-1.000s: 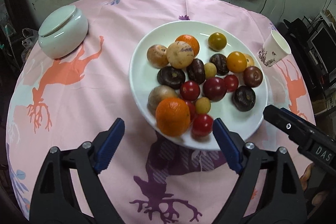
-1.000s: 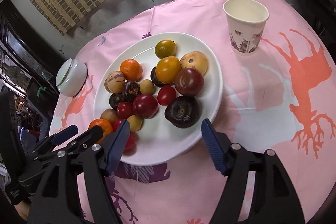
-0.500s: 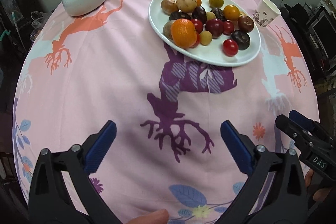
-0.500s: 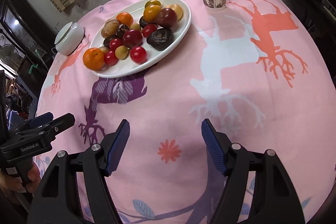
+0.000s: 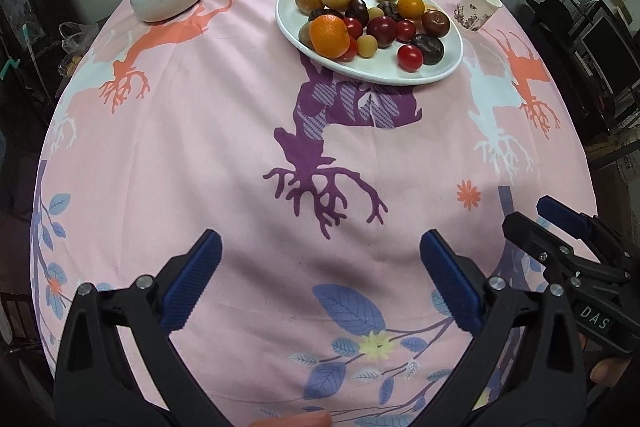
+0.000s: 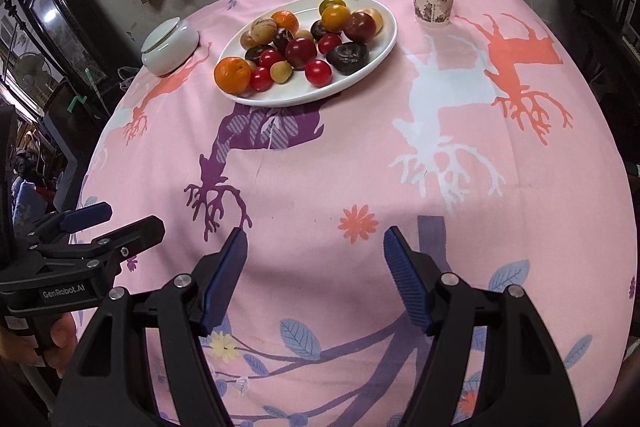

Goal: Organize fruits
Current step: 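Withdraw both grippers away from the full plate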

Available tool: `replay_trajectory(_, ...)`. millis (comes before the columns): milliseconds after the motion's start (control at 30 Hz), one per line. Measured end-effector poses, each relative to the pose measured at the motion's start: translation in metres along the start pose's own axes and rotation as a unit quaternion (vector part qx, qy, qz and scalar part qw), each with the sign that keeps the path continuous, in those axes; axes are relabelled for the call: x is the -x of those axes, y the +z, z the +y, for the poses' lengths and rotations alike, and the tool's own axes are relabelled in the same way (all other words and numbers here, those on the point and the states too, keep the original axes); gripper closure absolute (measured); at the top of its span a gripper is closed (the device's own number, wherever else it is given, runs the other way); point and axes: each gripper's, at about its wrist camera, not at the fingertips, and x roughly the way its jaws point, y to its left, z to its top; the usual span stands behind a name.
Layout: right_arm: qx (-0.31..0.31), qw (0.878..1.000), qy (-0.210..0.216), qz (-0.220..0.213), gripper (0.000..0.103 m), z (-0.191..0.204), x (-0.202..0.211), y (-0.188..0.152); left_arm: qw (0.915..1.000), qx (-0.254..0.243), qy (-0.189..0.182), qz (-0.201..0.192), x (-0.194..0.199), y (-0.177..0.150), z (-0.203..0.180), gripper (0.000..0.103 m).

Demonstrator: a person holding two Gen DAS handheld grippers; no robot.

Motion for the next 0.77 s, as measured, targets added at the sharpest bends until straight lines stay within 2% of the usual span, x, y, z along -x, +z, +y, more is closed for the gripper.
replay_trajectory(233, -0.002, 1.0, -0.008, -0.004, 0.032, 0.0, 0.009, -0.008, 1.0, -0.006, -0.003, -0.007, 0.011, -0.007, -0.002, 0.002)
replay_trajectory(400, -0.002, 1.0, -0.01, -0.006, 0.028, 0.0, 0.012, -0.012, 0.9986, -0.03, -0.001, -0.045, 0.023, -0.013, -0.008, 0.002)
replay_trajectory(767, -0.001, 1.0, -0.016, 0.005, 0.028, 0.004, 0.008, -0.02, 0.9993, -0.032, 0.01, -0.016, 0.011, -0.022, -0.005, 0.002)
